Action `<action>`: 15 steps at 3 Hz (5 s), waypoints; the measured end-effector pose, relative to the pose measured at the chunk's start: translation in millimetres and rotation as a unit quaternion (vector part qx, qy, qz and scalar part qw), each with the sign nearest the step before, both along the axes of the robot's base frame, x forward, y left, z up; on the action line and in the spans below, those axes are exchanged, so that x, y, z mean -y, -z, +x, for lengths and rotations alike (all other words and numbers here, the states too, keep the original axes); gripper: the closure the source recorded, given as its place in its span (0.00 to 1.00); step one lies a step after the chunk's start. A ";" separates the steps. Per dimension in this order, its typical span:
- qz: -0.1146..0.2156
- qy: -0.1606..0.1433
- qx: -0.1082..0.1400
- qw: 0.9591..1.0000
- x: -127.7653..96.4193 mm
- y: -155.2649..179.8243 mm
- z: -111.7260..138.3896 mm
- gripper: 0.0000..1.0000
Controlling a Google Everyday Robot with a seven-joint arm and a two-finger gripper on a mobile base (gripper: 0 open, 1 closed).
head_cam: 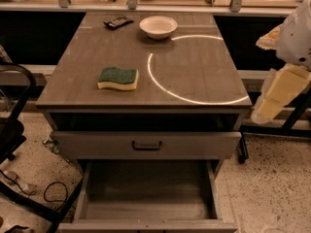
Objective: Pick sponge
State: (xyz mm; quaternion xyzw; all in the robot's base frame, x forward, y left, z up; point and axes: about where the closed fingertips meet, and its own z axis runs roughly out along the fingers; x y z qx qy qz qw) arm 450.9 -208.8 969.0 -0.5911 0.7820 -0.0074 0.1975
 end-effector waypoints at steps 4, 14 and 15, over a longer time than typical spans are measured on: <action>0.338 -0.056 0.138 0.929 -113.6 4.2 128.3 0.00; 0.365 -0.137 0.054 0.919 -283.1 119.4 225.5 1.00; 0.374 -0.141 0.056 0.915 -275.1 82.5 228.0 1.00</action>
Offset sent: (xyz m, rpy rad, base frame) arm 0.1414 0.0974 -0.0005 0.7587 -0.3123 0.0743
